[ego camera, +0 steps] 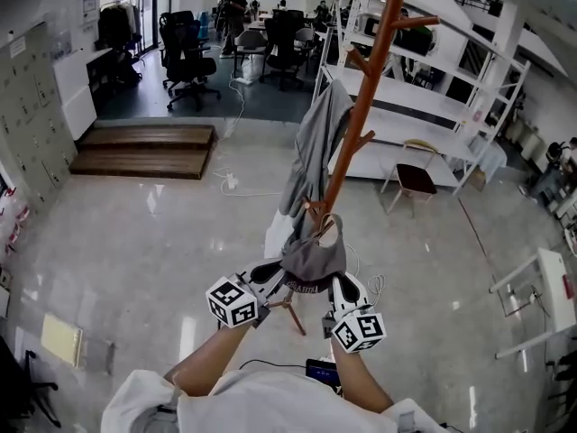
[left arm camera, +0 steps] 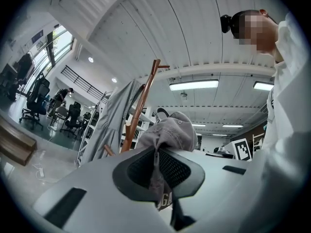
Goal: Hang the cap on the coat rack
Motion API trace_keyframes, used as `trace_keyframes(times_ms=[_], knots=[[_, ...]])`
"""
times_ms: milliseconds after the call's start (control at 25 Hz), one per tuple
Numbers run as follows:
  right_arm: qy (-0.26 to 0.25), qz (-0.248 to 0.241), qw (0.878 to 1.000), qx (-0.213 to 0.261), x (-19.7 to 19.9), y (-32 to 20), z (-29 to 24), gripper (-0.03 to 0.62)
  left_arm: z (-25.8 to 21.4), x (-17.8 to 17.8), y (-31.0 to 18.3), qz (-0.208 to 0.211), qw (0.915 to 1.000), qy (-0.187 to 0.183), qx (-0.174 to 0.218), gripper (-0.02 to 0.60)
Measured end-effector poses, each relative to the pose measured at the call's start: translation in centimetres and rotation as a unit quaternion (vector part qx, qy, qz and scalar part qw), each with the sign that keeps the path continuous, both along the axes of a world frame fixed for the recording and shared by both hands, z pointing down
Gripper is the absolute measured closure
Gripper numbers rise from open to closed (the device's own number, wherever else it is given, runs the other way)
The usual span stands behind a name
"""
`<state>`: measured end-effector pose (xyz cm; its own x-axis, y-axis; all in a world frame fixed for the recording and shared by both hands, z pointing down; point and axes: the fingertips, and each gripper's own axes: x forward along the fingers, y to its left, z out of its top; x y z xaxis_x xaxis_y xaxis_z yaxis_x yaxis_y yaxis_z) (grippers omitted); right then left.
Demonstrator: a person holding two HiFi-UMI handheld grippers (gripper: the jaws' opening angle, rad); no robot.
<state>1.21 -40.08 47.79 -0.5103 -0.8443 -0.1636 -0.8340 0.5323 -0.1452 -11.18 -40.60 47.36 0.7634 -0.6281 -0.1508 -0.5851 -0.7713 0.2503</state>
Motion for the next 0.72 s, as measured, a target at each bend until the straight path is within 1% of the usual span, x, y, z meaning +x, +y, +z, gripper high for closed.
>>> trace_keyframes(times_ms=[280, 520, 720], knots=[[0.005, 0.003, 1.0, 0.014, -0.9, -1.7, -1.3, 0.566, -1.0, -0.5, -2.2, -0.001, 0.9998, 0.003, 0.018, 0.552], [0.021, -0.002, 1.0, 0.01, -2.2, -3.7, -0.6, 0.566, 0.2, -1.6, -4.3, -0.019, 0.9998, 0.006, 0.01, 0.552], [0.022, -0.012, 1.0, -0.002, -4.1, -5.3, 0.0, 0.566, 1.1, -3.6, -5.5, -0.042, 0.999, 0.013, 0.006, 0.552]])
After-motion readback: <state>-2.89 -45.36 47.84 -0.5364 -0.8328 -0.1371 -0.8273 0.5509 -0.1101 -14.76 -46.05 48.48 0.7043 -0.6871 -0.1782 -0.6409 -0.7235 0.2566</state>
